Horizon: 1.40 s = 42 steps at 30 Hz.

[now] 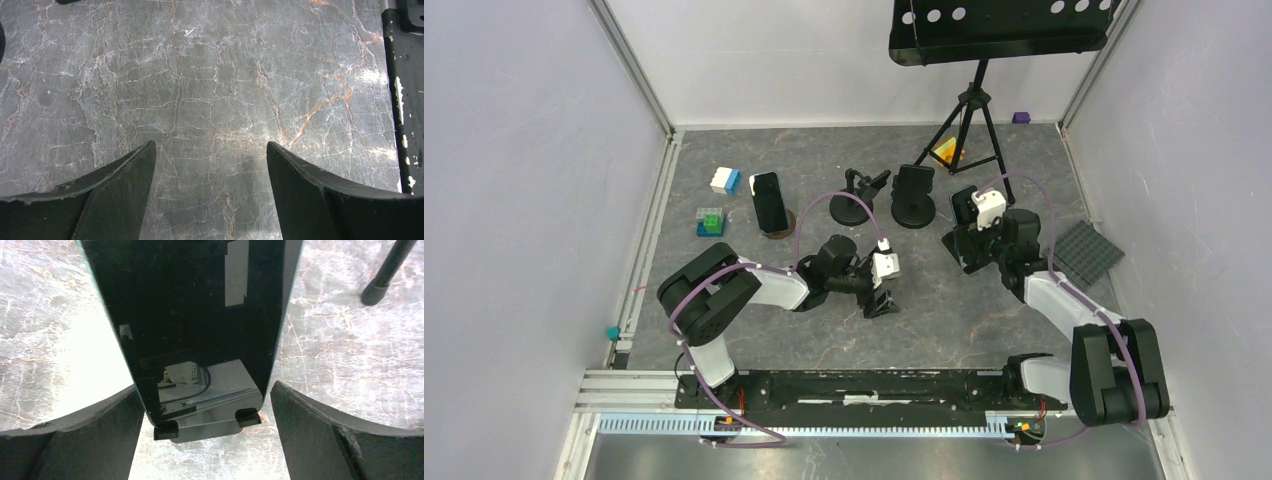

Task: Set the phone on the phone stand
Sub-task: Move the phone stand with the phone to the center of the board.

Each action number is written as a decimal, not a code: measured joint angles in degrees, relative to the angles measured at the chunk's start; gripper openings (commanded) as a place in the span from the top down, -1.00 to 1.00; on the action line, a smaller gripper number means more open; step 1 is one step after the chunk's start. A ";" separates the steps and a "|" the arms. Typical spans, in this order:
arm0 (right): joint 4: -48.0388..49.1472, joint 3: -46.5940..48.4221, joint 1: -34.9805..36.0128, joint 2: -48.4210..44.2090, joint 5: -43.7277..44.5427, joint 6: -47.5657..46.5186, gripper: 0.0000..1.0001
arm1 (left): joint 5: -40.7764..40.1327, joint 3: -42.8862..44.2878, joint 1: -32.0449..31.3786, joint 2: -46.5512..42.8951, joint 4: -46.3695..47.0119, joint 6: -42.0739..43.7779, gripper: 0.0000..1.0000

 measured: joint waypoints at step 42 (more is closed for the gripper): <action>-32.89 -2.19 2.58 -11.69 -7.56 -44.72 0.68 | -10.12 6.84 3.06 -23.63 -43.01 13.94 -0.88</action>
